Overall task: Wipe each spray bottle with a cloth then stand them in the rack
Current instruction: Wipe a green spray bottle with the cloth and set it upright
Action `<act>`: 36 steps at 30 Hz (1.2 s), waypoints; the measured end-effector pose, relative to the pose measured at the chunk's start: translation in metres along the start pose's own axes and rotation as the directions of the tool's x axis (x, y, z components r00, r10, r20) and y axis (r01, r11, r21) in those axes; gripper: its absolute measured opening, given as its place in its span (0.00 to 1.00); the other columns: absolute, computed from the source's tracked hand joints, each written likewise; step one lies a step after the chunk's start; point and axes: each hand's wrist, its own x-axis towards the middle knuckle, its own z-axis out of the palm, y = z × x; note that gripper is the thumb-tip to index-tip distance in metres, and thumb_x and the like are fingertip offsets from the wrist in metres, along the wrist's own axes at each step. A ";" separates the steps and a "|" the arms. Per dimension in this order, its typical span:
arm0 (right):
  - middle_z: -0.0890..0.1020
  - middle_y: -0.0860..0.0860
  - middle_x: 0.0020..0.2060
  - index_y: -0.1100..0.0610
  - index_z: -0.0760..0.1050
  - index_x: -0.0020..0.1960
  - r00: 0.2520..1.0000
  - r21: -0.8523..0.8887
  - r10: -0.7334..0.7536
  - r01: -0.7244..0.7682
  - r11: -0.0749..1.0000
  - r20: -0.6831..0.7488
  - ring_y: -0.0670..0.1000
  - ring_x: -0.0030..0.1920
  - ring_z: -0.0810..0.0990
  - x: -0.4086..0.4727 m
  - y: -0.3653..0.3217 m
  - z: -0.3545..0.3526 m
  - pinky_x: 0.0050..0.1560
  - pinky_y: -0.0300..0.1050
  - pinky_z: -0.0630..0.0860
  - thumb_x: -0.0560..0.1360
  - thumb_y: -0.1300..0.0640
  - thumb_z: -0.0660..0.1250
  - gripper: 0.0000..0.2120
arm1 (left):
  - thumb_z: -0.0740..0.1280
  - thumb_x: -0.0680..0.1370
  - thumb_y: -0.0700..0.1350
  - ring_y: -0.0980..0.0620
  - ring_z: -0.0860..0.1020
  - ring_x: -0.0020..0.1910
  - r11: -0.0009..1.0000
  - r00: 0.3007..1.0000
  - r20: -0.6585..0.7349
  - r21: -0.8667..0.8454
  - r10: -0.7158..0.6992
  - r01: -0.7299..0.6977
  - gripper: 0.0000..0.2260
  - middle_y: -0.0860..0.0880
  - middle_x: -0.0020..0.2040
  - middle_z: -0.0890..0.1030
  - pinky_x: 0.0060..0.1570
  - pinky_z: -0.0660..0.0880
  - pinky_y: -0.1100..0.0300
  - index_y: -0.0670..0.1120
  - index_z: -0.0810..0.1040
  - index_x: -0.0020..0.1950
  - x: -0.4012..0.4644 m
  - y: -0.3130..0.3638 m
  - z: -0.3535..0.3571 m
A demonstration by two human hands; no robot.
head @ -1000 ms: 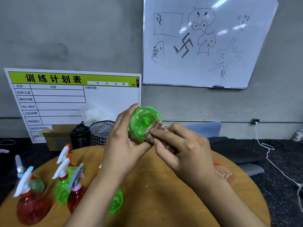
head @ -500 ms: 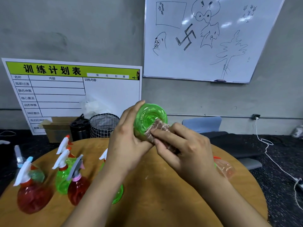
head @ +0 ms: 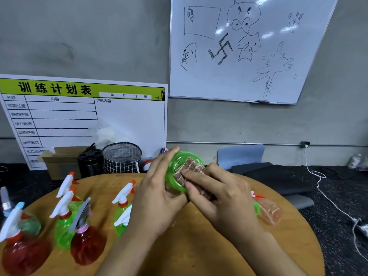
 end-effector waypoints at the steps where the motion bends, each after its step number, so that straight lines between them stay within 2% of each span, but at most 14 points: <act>1: 0.79 0.44 0.42 0.48 0.86 0.60 0.998 0.060 0.056 -0.054 0.997 -0.033 0.42 0.39 0.77 -0.002 0.001 0.001 0.36 0.41 0.76 0.79 0.50 0.72 0.11 | 0.79 0.70 0.54 0.59 0.78 0.66 1.000 1.000 0.009 -0.012 -0.005 0.005 0.38 0.66 0.71 0.72 0.57 0.83 0.49 0.64 0.69 0.78 -0.002 -0.002 0.001; 4: 0.83 0.43 0.43 0.51 0.87 0.59 0.923 0.327 0.367 -0.313 0.892 -0.117 0.41 0.44 0.82 -0.007 0.005 0.006 0.45 0.35 0.75 0.78 0.55 0.74 0.10 | 0.84 0.70 0.47 0.61 0.74 0.71 1.000 1.000 -0.005 -0.025 -0.004 0.004 0.42 0.61 0.73 0.71 0.59 0.83 0.52 0.63 0.69 0.79 -0.012 -0.009 0.007; 7: 0.89 0.44 0.48 0.52 0.87 0.55 0.737 0.610 0.673 -0.565 0.555 0.070 0.44 0.53 0.86 -0.022 0.008 0.020 0.56 0.39 0.79 0.79 0.61 0.73 0.08 | 0.83 0.72 0.43 0.73 0.69 0.70 1.000 1.000 0.012 -0.021 -0.012 0.012 0.43 0.57 0.75 0.69 0.61 0.72 0.75 0.66 0.67 0.79 -0.031 -0.015 0.014; 8: 0.89 0.45 0.49 0.53 0.87 0.54 0.679 0.651 0.720 -0.611 0.451 0.139 0.44 0.54 0.86 -0.029 0.009 0.024 0.58 0.40 0.79 0.79 0.63 0.73 0.09 | 0.83 0.72 0.44 0.73 0.67 0.72 0.999 0.999 0.042 -0.038 -0.030 0.031 0.44 0.55 0.76 0.69 0.65 0.68 0.76 0.66 0.66 0.80 -0.037 -0.018 0.016; 10: 0.89 0.47 0.50 0.55 0.87 0.55 0.609 0.656 0.759 -0.672 0.342 0.228 0.47 0.55 0.87 -0.047 0.010 0.032 0.59 0.42 0.80 0.79 0.65 0.72 0.09 | 0.81 0.71 0.54 0.63 0.64 0.79 0.989 0.988 0.137 -0.119 -0.072 0.088 0.43 0.54 0.79 0.65 0.75 0.70 0.61 0.68 0.64 0.81 -0.053 -0.026 0.019; 12: 0.89 0.49 0.51 0.57 0.87 0.56 0.550 0.653 0.780 -0.714 0.254 0.298 0.50 0.56 0.87 -0.064 0.010 0.039 0.61 0.46 0.81 0.79 0.64 0.72 0.08 | 0.75 0.73 0.63 0.57 0.64 0.82 0.961 0.972 0.199 -0.220 -0.126 0.169 0.35 0.55 0.80 0.63 0.75 0.73 0.49 0.71 0.67 0.78 -0.068 -0.032 0.021; 16: 0.89 0.52 0.50 0.58 0.87 0.56 0.436 0.642 0.806 -0.761 0.092 0.401 0.53 0.56 0.87 -0.094 0.009 0.054 0.59 0.46 0.82 0.79 0.64 0.72 0.08 | 0.64 0.79 0.67 0.59 0.63 0.81 0.930 0.963 0.161 -0.266 -0.216 0.253 0.16 0.59 0.78 0.66 0.70 0.69 0.67 0.72 0.76 0.67 -0.093 -0.042 0.026; 18: 0.89 0.52 0.51 0.59 0.87 0.56 0.399 0.614 0.800 -0.788 0.049 0.447 0.53 0.56 0.87 -0.108 0.007 0.061 0.59 0.48 0.82 0.80 0.63 0.72 0.08 | 0.70 0.81 0.63 0.58 0.66 0.79 0.893 0.942 0.182 -0.309 -0.282 0.327 0.16 0.57 0.77 0.67 0.69 0.74 0.62 0.69 0.76 0.69 -0.107 -0.050 0.028; 21: 0.89 0.51 0.49 0.57 0.87 0.55 0.351 0.558 0.796 -0.830 0.020 0.493 0.48 0.52 0.88 -0.127 0.006 0.069 0.52 0.41 0.82 0.80 0.62 0.72 0.07 | 0.80 0.76 0.47 0.55 0.77 0.73 0.779 0.883 0.280 -0.420 -0.377 0.465 0.38 0.54 0.77 0.72 0.67 0.78 0.59 0.65 0.65 0.80 -0.129 -0.068 0.028; 24: 0.89 0.53 0.45 0.54 0.88 0.54 0.321 0.479 0.773 -0.878 0.026 0.547 0.46 0.43 0.85 -0.149 -0.002 0.080 0.39 0.33 0.78 0.80 0.60 0.73 0.06 | 0.83 0.71 0.47 0.55 0.76 0.74 0.721 0.812 0.347 -0.381 -0.469 0.579 0.51 0.53 0.79 0.72 0.72 0.76 0.52 0.65 0.56 0.84 -0.154 -0.085 0.023; 27: 0.89 0.56 0.44 0.53 0.88 0.53 0.291 0.434 0.759 -0.901 0.013 0.582 0.49 0.40 0.81 -0.170 -0.013 0.096 0.35 0.33 0.75 0.80 0.60 0.73 0.06 | 0.83 0.69 0.53 0.56 0.72 0.77 0.742 0.784 0.317 -0.269 -0.533 0.614 0.48 0.57 0.79 0.70 0.76 0.71 0.45 0.65 0.60 0.83 -0.177 -0.102 0.017; 32: 0.83 0.46 0.30 0.53 0.88 0.53 0.213 0.338 0.739 -0.941 -0.021 0.639 0.41 0.25 0.74 -0.198 -0.030 0.124 0.25 0.34 0.69 0.80 0.57 0.74 0.05 | 0.81 0.71 0.48 0.63 0.64 0.79 0.799 0.801 0.190 -0.111 -0.567 0.591 0.45 0.67 0.77 0.68 0.80 0.64 0.54 0.78 0.60 0.75 -0.209 -0.121 0.007; 34: 0.86 0.45 0.34 0.52 0.89 0.52 0.232 0.334 0.714 -0.943 -0.003 0.661 0.40 0.30 0.80 -0.205 -0.038 0.133 0.30 0.32 0.72 0.79 0.57 0.74 0.05 | 0.81 0.73 0.43 0.65 0.65 0.77 0.802 0.802 0.139 -0.073 -0.581 0.593 0.47 0.68 0.74 0.69 0.77 0.64 0.60 0.85 0.59 0.69 -0.219 -0.130 0.004; 36: 0.89 0.47 0.43 0.52 0.89 0.53 0.246 0.328 0.692 -0.944 0.014 0.679 0.43 0.43 0.86 -0.209 -0.044 0.143 0.43 0.36 0.79 0.79 0.57 0.74 0.05 | 0.82 0.73 0.42 0.62 0.69 0.76 0.787 0.790 0.104 -0.077 -0.604 0.612 0.45 0.64 0.73 0.72 0.75 0.66 0.61 0.83 0.61 0.69 -0.227 -0.138 0.001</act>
